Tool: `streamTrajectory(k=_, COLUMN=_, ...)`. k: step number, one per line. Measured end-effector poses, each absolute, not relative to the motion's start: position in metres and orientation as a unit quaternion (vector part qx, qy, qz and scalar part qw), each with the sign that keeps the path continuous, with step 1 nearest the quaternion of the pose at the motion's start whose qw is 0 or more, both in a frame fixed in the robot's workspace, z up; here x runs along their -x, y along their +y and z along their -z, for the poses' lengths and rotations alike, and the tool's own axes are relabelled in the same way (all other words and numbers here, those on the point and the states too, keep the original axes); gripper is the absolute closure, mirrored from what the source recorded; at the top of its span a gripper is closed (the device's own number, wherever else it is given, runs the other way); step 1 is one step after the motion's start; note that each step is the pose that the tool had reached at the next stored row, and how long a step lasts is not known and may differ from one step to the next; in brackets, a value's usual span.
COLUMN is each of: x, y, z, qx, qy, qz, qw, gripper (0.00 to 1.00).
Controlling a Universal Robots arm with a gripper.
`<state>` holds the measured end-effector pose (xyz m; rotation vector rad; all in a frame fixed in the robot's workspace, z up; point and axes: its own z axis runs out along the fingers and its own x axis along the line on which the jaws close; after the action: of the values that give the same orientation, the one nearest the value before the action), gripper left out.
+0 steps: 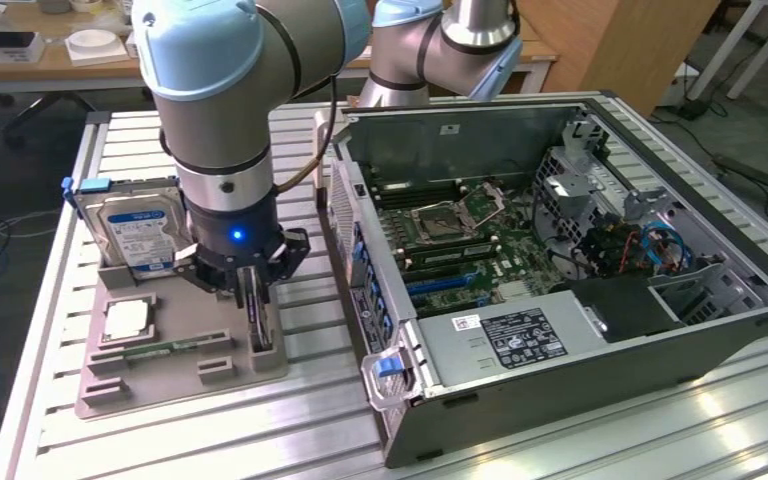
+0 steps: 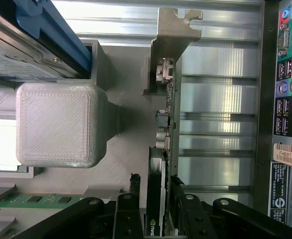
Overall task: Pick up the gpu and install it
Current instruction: 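Pick up the gpu and move the gpu toward the slot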
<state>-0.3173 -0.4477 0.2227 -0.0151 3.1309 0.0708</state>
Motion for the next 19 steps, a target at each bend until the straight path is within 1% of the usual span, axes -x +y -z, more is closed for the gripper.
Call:
streamTrajectory(k=5, x=0.3173, y=-0.4477, z=-0.2227, qx=0.005, qy=1.0, qz=-0.023, qw=0.005, gripper=0.64)
streamTrajectory(k=7, x=0.3173, y=-0.4477, z=-0.2227, qx=0.005, qy=1.0, qz=-0.023, qw=0.005, gripper=0.66)
streamTrajectory(k=8, x=0.3173, y=-0.4477, z=-0.2227, qx=0.005, qy=1.0, qz=-0.023, qw=0.005, gripper=0.73)
streamTrajectory(k=19, x=0.3173, y=-0.4477, z=-0.2227, qx=0.005, qy=1.0, qz=-0.023, qw=0.005, gripper=0.73)
